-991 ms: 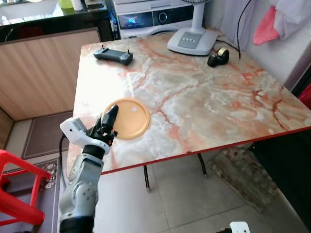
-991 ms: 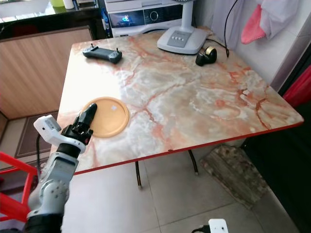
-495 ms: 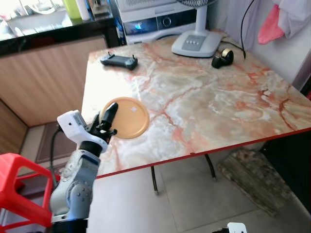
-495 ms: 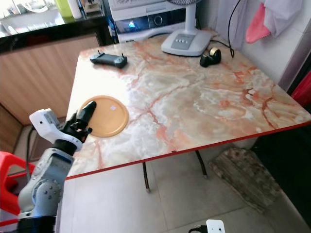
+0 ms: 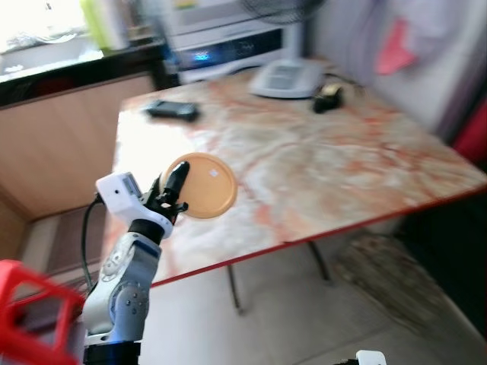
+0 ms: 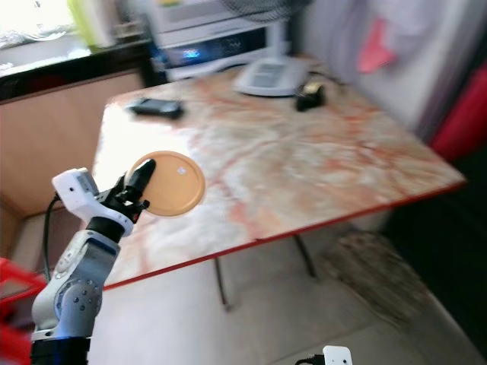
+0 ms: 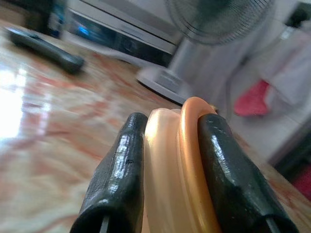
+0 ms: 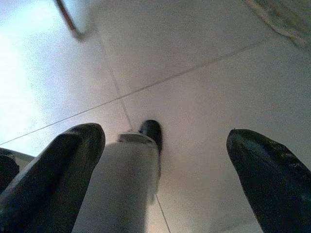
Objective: Restocking fridge
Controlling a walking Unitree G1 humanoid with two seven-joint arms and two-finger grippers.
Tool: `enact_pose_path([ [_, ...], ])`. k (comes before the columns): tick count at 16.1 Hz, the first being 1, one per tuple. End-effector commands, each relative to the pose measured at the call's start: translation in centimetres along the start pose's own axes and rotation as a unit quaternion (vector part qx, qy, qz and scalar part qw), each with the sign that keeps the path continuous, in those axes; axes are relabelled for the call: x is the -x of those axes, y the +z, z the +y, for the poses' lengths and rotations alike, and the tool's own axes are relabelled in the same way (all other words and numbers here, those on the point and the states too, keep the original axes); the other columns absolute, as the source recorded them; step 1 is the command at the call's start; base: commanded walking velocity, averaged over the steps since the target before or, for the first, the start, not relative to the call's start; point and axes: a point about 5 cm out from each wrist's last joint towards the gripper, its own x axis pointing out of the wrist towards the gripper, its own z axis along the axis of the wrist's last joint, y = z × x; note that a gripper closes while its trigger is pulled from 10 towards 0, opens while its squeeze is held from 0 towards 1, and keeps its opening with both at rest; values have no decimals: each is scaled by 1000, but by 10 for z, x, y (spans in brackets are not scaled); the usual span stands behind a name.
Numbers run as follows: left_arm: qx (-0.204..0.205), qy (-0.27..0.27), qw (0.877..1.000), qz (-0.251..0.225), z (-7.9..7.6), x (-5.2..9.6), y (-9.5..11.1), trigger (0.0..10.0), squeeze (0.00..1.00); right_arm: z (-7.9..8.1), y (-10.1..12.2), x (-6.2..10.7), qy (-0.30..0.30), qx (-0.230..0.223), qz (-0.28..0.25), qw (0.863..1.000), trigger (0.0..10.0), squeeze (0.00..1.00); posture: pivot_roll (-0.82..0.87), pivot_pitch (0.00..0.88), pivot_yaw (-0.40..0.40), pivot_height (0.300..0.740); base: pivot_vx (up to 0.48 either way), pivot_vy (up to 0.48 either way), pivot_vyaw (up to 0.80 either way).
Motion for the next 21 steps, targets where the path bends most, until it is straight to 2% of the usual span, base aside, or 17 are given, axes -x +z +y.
enact_pose_path([
  [1, -14, -3, 1000, -15, -3, -2, 10, 10000, 0, 3, -3, 0, 6, 5, 7, 1000, 10000, 0, 24, 23, 105, 740, 0, 0, -800],
  [11, 1, -2, 1000, -24, -10, -11, 14, 10000, 0, 1, 1, -1, 8, 7, 7, 1000, 10000, 0, 25, 75, 95, 740, 0, 0, -800],
  [13, -11, 0, 1000, -21, -9, -11, 13, 10000, 0, 1, 2, -1, 9, 9, 7, 1000, 10000, 0, 28, 81, 93, 740, 0, 0, -800],
  [21, -11, -4, 1000, -12, -12, -10, 9, 10000, 0, 0, 3, -1, 11, 14, 10, 1000, 10000, 0, 34, 85, 89, 740, 0, 0, -800],
])
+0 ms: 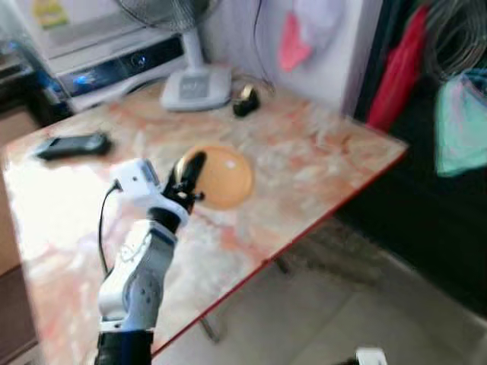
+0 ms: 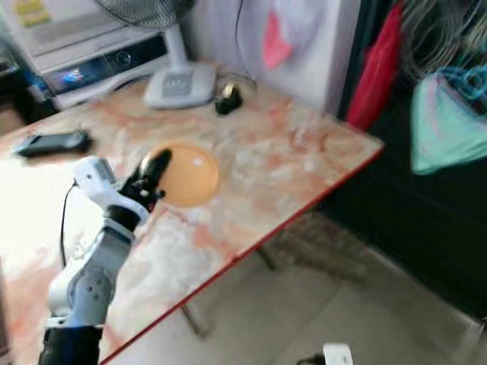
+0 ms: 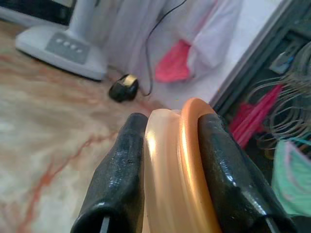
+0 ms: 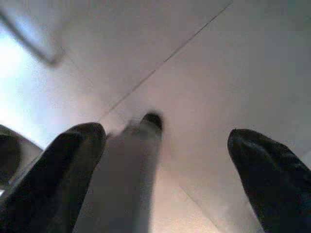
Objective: Restocking fridge
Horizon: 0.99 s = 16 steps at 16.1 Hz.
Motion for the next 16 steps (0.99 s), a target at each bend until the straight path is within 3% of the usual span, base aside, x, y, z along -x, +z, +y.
enact_pose_path([
  [1, -13, 16, 1000, -6, 8, 5, 4, 10000, 0, 3, -9, 1, 3, -5, 12, 1000, 10000, 0, 34, 86, 90, 740, 0, 0, -800],
  [16, -17, 6, 1000, 1, 6, 6, 0, 10000, 0, 2, -8, 1, 1, -4, 12, 1000, 10000, 0, 28, 84, 82, 740, 0, -25, -800],
])
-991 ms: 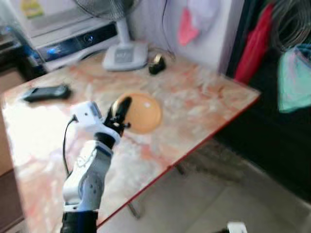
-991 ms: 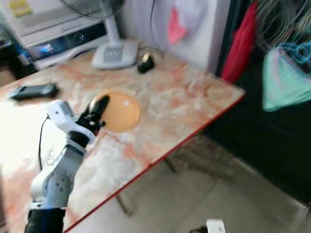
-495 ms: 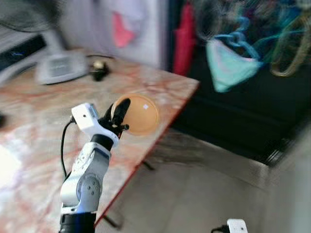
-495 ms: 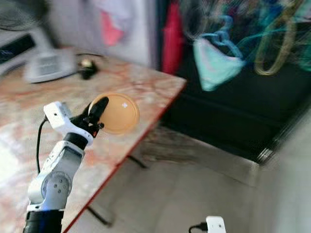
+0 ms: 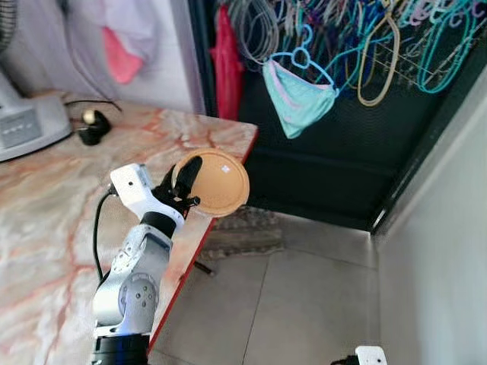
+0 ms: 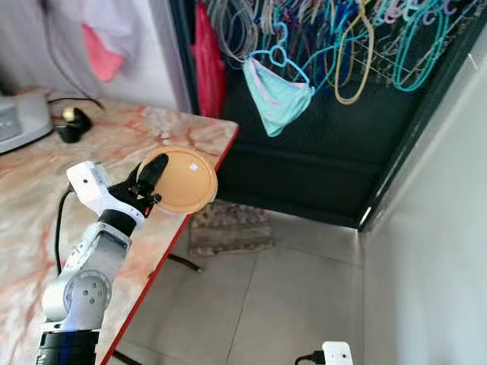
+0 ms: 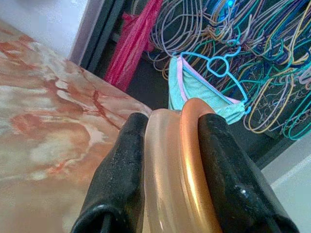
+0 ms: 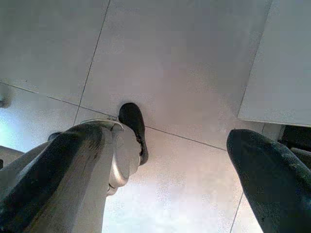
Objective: Restocking fridge
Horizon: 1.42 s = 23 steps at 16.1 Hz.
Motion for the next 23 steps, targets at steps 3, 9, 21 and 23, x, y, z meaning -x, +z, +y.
enact_pose_path([
  [3, -6, 1, 1000, -11, 0, 1, 5, 10000, 0, 2, -5, 1, 3, -3, 9, 1000, 10000, 0, 26, 83, 83, 740, 0, -129, -800],
  [9, -6, 1, 1000, -11, 1, 1, 5, 10000, 0, 2, -5, 1, 4, -3, 8, 1000, 10000, 0, 26, 83, 84, 740, 0, 0, -800],
  [21, 12, 84, 996, -26, 30, 4, 6, 10000, 0, 2, -6, 1, 8, -1, 11, 1000, 10000, 0, 20, 88, 81, 740, 0, 0, -800],
  [23, 8, 113, 993, -26, 44, 8, 6, 10000, 0, 2, -6, 1, 8, -1, 12, 1000, 10000, 0, 18, 90, 81, 740, 0, 0, -800],
])
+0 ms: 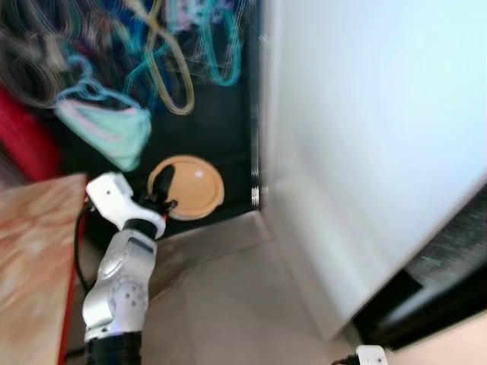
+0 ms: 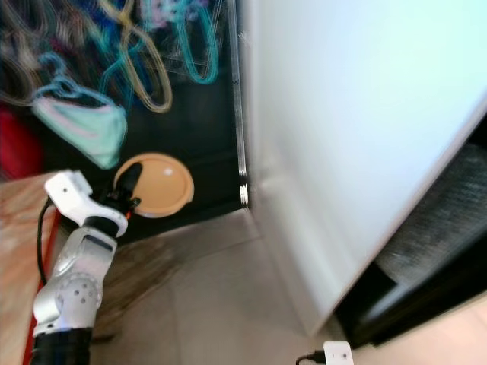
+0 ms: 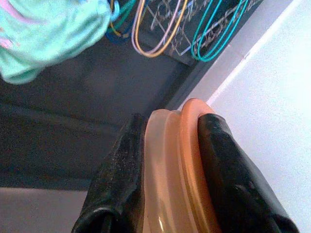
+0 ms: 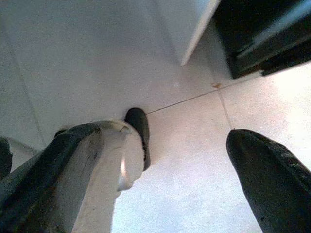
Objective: Restocking fridge
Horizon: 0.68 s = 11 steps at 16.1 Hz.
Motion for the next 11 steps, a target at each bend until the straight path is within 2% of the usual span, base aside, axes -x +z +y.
enact_pose_path([
  [1, -5, 30, 999, -9, 15, 1, 3, 10000, 0, 2, -9, 2, 2, -5, 15, 1000, 10000, 0, 18, 92, 81, 740, 0, 0, -800],
  [5, -35, 125, 992, 2, 56, 7, -6, 10000, 0, 1, -10, 2, 3, -5, 16, 1000, 10000, 0, 19, 93, 80, 740, 0, 0, -800],
  [8, -54, 180, 978, 92, 95, 21, -45, 10000, 0, 1, -9, 2, 3, -4, 16, 1000, 10000, 0, 18, 91, 80, 740, 0, 0, -800],
  [9, -69, 215, 960, 166, 117, 36, -75, 10000, 0, 1, -9, 1, 2, -5, 15, 1000, 10000, 0, 14, 91, 81, 740, 0, 0, -800],
  [11, -60, 251, 942, 215, 133, 53, -97, 10000, 0, 2, -8, 1, 0, -8, 13, 1000, 10000, 0, 8, 94, 80, 740, 0, 0, -800],
])
